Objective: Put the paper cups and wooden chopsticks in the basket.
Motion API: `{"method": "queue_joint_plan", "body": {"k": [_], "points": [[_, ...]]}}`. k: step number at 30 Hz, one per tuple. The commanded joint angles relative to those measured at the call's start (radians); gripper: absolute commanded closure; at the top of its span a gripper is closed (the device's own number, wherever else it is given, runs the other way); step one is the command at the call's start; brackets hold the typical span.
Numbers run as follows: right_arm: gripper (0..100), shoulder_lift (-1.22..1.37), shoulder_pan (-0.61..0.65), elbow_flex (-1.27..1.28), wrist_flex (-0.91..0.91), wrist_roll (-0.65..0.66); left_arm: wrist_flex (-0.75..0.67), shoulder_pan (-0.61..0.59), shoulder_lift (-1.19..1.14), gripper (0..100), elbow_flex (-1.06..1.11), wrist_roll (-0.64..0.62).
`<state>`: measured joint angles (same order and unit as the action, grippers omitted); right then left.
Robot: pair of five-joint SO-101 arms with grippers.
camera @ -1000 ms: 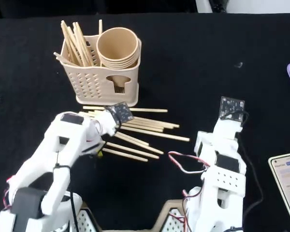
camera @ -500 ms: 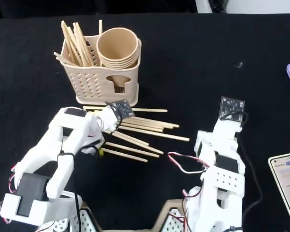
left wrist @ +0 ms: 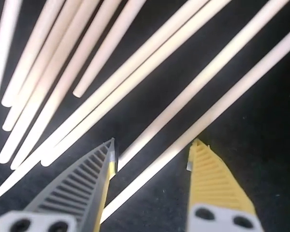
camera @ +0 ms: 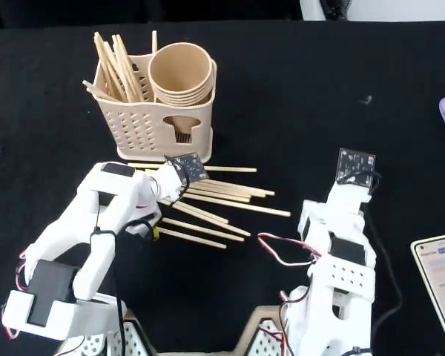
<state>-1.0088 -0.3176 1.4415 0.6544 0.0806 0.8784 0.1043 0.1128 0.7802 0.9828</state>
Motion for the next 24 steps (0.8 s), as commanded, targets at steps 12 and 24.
{"method": "queue_joint_plan", "body": {"k": [12,24], "points": [[98.7,-0.024,0.012,-0.002,-0.021,0.002,0.212,0.065,0.109,87,0.008,0.009],[98.7,-0.024,0.012,-0.002,-0.021,0.002,0.196,0.056,0.206,86,0.097,0.009]]}}
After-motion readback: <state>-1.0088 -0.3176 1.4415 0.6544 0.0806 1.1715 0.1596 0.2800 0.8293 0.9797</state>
